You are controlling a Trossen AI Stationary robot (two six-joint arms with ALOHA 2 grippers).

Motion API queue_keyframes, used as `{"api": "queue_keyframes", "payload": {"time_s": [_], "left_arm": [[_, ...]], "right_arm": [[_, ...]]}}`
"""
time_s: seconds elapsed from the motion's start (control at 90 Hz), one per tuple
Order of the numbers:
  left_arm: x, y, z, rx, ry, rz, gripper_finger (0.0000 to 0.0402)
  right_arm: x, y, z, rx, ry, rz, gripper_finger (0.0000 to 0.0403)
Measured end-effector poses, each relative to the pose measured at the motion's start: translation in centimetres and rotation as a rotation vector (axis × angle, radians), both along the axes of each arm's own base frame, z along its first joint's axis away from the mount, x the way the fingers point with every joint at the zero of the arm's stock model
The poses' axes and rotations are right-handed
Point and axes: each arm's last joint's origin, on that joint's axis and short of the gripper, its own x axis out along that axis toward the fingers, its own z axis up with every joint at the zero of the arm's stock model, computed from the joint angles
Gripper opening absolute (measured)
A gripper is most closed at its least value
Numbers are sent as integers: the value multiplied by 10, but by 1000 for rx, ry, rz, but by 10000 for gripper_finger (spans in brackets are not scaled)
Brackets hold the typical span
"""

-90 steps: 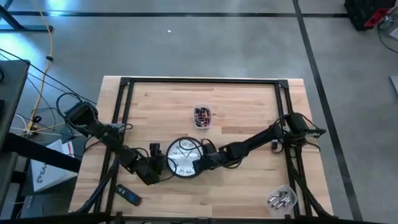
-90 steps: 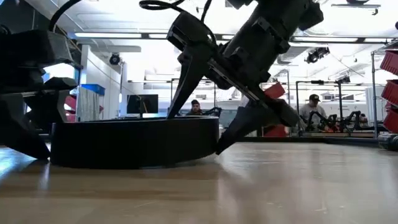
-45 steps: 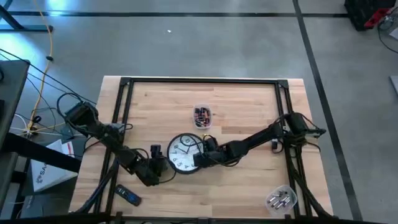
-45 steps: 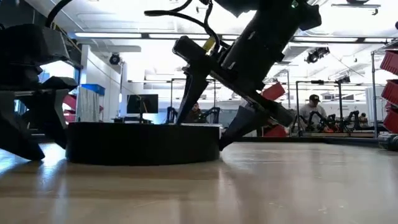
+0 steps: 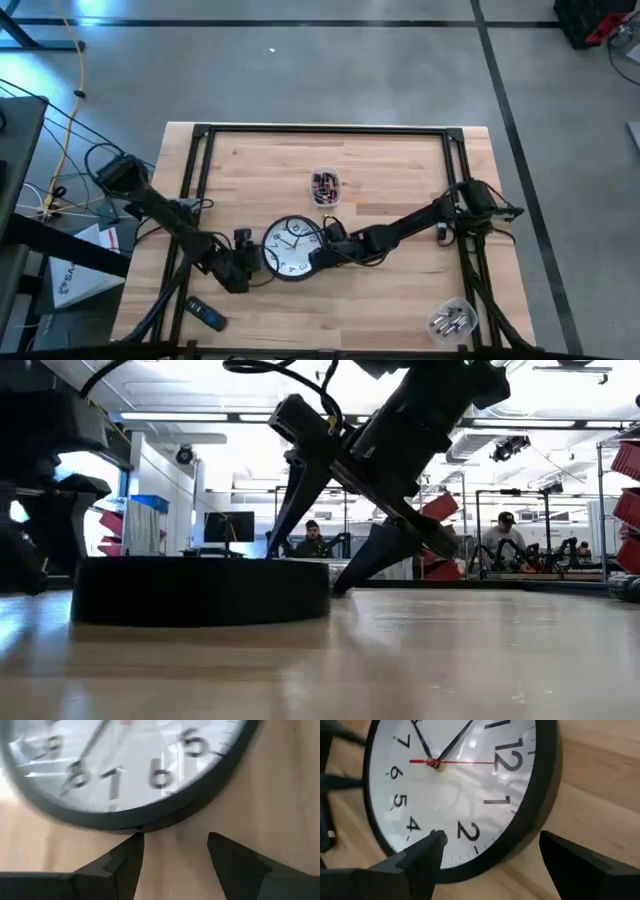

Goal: Insert battery
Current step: Insert the black battery into the black clock

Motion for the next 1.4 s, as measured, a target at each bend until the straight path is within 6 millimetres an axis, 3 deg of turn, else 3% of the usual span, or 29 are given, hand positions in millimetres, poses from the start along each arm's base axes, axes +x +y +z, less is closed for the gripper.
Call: {"api": "queue_keyframes", "payload": {"time_s": [0.144,0.344,0.733,1.4], "left_arm": [[4,11,-3,16,34,49,209],[11,23,-23,-32,3,9,226],[8,21,-26,2,-49,-25,232],[5,22,-21,2,-57,-49,231]], "right_arm": [[-1,0,-1,5,18,6,293],[-4,-10,-5,28,87,-5,293],[11,-31,-25,173,94,117,294],[10,-13,-11,76,1,210,294]]}}
